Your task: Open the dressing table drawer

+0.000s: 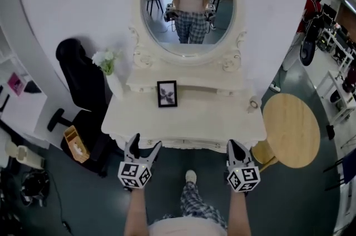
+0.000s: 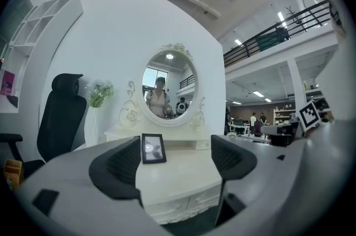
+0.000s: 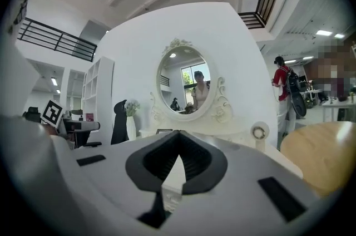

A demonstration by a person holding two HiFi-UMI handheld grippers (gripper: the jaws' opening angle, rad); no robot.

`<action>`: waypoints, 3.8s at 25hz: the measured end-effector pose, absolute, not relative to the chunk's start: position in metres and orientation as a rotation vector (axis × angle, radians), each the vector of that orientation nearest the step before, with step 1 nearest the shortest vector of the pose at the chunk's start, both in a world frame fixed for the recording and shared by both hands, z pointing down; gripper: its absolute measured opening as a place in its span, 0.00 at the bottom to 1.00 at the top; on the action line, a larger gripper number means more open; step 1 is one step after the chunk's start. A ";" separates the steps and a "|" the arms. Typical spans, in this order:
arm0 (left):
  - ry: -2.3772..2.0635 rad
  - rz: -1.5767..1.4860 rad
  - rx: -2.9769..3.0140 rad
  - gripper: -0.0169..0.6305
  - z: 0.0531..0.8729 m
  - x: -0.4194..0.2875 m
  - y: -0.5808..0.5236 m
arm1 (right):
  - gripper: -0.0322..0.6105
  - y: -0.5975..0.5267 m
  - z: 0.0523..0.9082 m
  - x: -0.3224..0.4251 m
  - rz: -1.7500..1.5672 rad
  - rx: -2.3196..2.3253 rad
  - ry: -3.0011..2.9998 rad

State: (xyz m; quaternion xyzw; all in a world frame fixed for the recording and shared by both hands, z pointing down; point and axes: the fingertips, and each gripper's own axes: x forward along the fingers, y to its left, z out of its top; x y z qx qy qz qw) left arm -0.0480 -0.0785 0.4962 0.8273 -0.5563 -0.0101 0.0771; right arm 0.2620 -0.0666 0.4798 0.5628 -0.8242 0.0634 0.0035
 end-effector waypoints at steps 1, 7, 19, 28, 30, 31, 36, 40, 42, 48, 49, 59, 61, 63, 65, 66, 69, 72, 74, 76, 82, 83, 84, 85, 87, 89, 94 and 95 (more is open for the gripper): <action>-1.692 -0.005 2.489 0.61 0.496 -0.047 -0.097 | 0.07 -0.088 0.479 0.260 0.187 1.744 -2.595; -1.798 0.021 2.486 0.61 0.489 -0.043 -0.205 | 0.07 -0.214 0.471 0.246 0.178 1.641 -2.662; -1.789 0.087 2.424 0.61 0.501 -0.058 -0.303 | 0.07 -0.327 0.482 0.212 0.288 1.553 -2.659; -1.811 0.111 2.350 0.61 0.516 -0.081 -0.330 | 0.07 -0.355 0.490 0.186 0.299 1.484 -2.663; -1.824 0.108 2.334 0.61 0.517 -0.088 -0.333 | 0.07 -0.361 0.491 0.175 0.302 1.463 -2.674; -1.831 0.109 2.324 0.61 0.518 -0.092 -0.335 | 0.07 -0.364 0.492 0.169 0.304 1.448 -2.682; -1.884 0.100 2.254 0.61 0.527 -0.113 -0.343 | 0.07 -0.379 0.492 0.128 0.311 1.334 -2.739; -1.924 0.100 2.208 0.61 0.537 -0.135 -0.353 | 0.07 -0.389 0.499 0.084 0.324 1.234 -2.781; -1.942 0.106 2.166 0.61 0.547 -0.148 -0.355 | 0.07 -0.391 0.506 0.058 0.331 1.167 -2.792; -1.955 0.126 2.087 0.61 0.573 -0.178 -0.371 | 0.07 -0.395 0.533 -0.010 0.361 1.021 -2.789; -1.952 0.132 2.082 0.61 0.578 -0.181 -0.376 | 0.07 -0.396 0.539 -0.019 0.370 1.006 -2.784; -1.849 0.318 1.997 0.59 0.642 -0.187 -0.415 | 0.07 -0.398 0.582 -0.068 0.393 0.921 -2.710; -1.838 0.352 1.994 0.49 0.647 -0.186 -0.422 | 0.07 -0.398 0.586 -0.068 0.398 0.922 -2.698; -1.831 0.368 1.985 0.45 0.653 -0.185 -0.428 | 0.07 -0.397 0.589 -0.068 0.401 0.924 -2.685; -1.829 0.376 1.968 0.43 0.660 -0.186 -0.433 | 0.07 -0.398 0.593 -0.068 0.403 0.926 -2.674; -1.830 0.381 1.959 0.41 0.663 -0.187 -0.436 | 0.08 -0.398 0.595 -0.068 0.404 0.928 -2.669; -1.827 0.401 1.948 0.34 0.670 -0.186 -0.444 | 0.07 -0.399 0.598 -0.068 0.409 0.935 -2.658; -1.821 0.426 1.938 0.28 0.677 -0.185 -0.449 | 0.07 -0.400 0.601 -0.068 0.418 0.942 -2.649; -1.826 0.444 1.933 0.25 0.679 -0.185 -0.451 | 0.07 -0.400 0.602 -0.068 0.420 0.944 -2.645; -1.835 0.454 1.933 0.22 0.679 -0.186 -0.453 | 0.07 -0.402 0.602 -0.067 0.420 0.948 -2.644; -1.836 0.462 1.937 0.20 0.679 -0.188 -0.454 | 0.07 -0.405 0.603 -0.065 0.425 0.955 -2.638; -1.834 0.462 1.939 0.19 0.679 -0.187 -0.452 | 0.07 -0.404 0.603 -0.065 0.425 0.956 -2.637; -1.833 0.462 1.939 0.19 0.679 -0.187 -0.451 | 0.07 -0.404 0.603 -0.064 0.425 0.957 -2.636; -1.833 0.461 1.939 0.19 0.679 -0.186 -0.449 | 0.07 -0.403 0.603 -0.063 0.425 0.958 -2.636; -1.833 0.461 1.935 0.19 0.679 -0.187 -0.445 | 0.07 -0.403 0.602 -0.062 0.424 0.959 -2.634; -1.831 0.463 1.930 0.19 0.679 -0.187 -0.440 | 0.07 -0.403 0.602 -0.061 0.422 0.962 -2.631; -1.830 0.464 1.919 0.19 0.680 -0.186 -0.429 | 0.07 -0.402 0.602 -0.055 0.420 0.977 -2.626; -1.829 0.465 1.916 0.19 0.681 -0.186 -0.428 | 0.07 -0.402 0.602 -0.055 0.420 0.980 -2.626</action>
